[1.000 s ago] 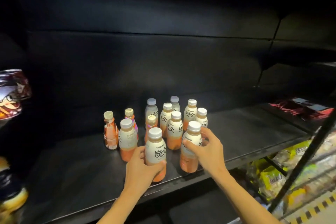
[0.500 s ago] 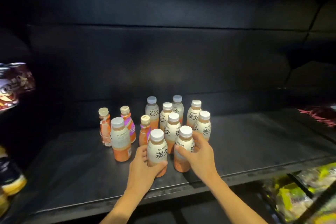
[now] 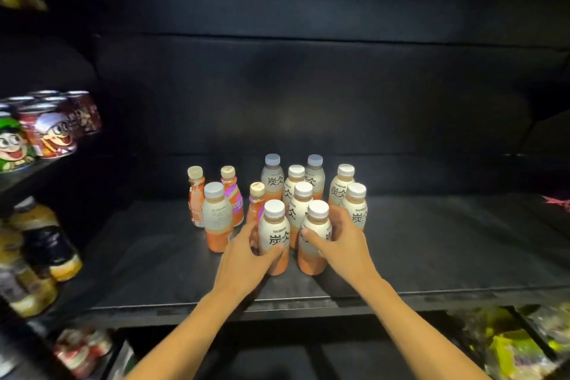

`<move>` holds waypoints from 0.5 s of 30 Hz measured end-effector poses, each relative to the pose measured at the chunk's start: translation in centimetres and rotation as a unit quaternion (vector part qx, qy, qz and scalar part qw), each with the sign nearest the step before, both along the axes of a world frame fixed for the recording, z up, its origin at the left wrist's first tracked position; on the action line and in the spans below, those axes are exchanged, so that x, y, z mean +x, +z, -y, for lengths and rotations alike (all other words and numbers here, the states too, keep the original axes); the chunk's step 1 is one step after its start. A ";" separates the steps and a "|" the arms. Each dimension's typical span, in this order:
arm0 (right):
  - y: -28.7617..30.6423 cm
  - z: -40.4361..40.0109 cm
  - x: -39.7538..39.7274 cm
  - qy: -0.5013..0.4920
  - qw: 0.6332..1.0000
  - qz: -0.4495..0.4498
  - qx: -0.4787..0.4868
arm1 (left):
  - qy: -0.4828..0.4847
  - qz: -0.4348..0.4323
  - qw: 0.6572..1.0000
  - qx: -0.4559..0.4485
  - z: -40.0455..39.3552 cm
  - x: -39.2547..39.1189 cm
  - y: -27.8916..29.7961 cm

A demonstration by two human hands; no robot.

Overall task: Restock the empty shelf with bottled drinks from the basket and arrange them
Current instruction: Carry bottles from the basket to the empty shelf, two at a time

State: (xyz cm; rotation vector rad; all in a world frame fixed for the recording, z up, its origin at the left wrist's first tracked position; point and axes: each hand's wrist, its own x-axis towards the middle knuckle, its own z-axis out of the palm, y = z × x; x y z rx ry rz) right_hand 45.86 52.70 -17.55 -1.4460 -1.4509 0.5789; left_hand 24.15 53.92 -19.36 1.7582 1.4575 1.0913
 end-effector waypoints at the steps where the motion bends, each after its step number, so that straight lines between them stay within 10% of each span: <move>1: 0.6 0.2 0.1 -0.004 1.000 0.019 0.001 | 0.009 -0.028 0.999 0.016 0.4 -0.3 0.9; 15: 9.3 5.6 -8.1 0.004 0.930 0.366 0.044 | 0.133 -0.412 0.896 0.098 9.2 -12.7 10.4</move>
